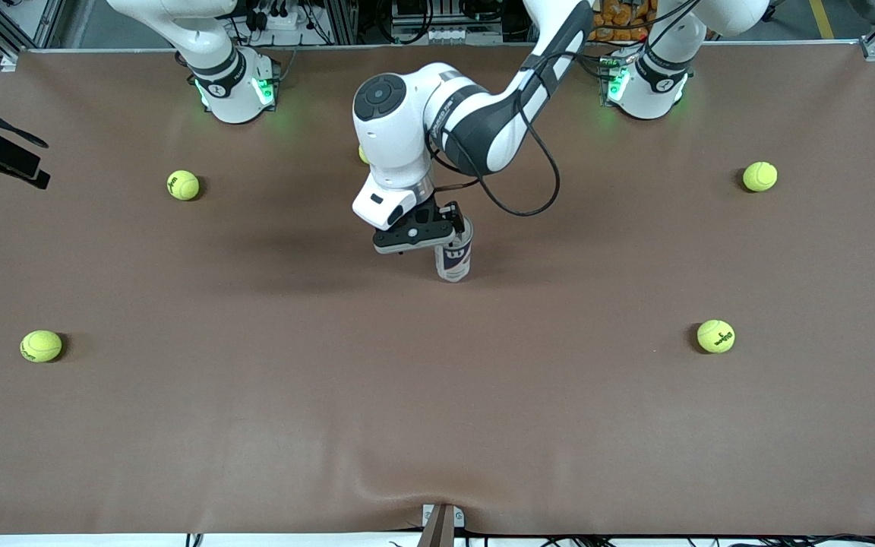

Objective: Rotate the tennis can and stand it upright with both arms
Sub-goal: 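Lower the upright can onto the table with the left gripper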

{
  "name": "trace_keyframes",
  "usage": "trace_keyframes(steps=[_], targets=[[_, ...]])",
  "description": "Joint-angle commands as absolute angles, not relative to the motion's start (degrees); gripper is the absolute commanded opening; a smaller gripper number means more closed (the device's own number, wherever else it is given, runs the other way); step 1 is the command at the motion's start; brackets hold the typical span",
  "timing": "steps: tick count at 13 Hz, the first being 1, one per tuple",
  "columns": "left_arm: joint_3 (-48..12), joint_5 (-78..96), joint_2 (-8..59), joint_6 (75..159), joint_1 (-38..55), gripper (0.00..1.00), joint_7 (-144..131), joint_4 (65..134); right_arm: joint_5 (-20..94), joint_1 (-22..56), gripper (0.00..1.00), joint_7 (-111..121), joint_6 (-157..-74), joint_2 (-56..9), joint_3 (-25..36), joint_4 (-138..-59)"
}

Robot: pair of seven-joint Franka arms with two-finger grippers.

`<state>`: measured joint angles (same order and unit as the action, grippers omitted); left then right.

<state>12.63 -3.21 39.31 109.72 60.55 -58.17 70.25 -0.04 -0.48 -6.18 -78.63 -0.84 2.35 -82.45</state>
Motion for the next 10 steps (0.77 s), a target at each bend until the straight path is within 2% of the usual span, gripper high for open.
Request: trace_keyframes(steps=[1, 10], targets=[[13.4, -4.6, 37.5, 108.0, 61.3, 1.00, -59.1, 70.8, -0.2, -0.2, 1.00, -6.8, -78.2, -0.9, 2.4, -82.2], [13.5, -4.5, 28.7, 102.9, 55.3, 1.00, -53.3, 70.8, -0.2, -0.2, 1.00, -6.7, -78.1, -0.9, 2.4, -82.2]])
